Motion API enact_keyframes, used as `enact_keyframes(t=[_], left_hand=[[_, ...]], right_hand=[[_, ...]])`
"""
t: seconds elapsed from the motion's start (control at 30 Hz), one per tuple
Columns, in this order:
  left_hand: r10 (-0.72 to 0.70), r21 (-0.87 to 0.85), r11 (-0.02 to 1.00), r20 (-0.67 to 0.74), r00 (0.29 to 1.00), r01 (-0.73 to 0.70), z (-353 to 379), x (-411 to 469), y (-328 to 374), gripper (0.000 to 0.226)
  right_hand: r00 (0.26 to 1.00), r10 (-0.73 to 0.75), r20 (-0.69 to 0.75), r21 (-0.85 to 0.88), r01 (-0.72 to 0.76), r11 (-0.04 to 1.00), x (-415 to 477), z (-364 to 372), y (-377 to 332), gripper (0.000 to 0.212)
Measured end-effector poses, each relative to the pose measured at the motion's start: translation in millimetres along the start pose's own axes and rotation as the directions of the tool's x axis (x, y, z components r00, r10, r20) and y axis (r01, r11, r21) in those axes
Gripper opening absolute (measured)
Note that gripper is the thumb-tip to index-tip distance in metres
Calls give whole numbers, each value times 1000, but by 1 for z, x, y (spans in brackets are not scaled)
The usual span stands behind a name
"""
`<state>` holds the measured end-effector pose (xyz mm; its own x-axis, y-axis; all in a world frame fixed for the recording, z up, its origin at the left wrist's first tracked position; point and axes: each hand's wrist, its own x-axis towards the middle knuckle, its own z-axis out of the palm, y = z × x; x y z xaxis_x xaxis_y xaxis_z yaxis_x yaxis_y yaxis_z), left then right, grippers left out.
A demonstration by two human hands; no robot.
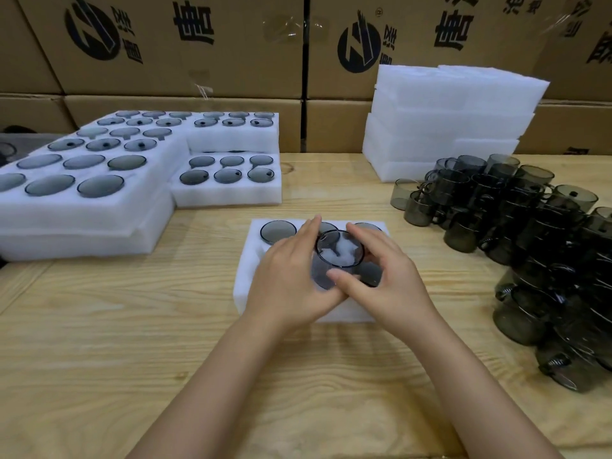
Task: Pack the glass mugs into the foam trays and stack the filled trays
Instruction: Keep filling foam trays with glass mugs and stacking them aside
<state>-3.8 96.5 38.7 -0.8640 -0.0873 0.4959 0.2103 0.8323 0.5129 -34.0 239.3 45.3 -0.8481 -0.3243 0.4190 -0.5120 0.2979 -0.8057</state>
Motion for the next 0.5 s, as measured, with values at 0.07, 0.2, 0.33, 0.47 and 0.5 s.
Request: enact_keyframes(t=[0.07,0.2,0.33,0.47,0.5], left_hand=[[-21,44,999,22,1000,20,-5,2,-3,96],[-21,75,997,44,999,18,-9,5,-10,90],[-27,65,998,36,999,24,-10,7,-14,75],[-6,37,999,39,999,4,-13,7,-13,72],[-19,72,997,49,999,15,-13,8,-14,78]], right_hand=[[1000,-1,-22,-41,0,999,-1,3,-2,50],[996,45,-81,-46,-49,998,-1,13,-5,51],[993,-18,-115,-155,0,988,-1,20,-6,49],[998,18,-60,-203,-30,979,1,17,-5,51],[999,21,-38,-212,-29,977,1,16,-5,52]])
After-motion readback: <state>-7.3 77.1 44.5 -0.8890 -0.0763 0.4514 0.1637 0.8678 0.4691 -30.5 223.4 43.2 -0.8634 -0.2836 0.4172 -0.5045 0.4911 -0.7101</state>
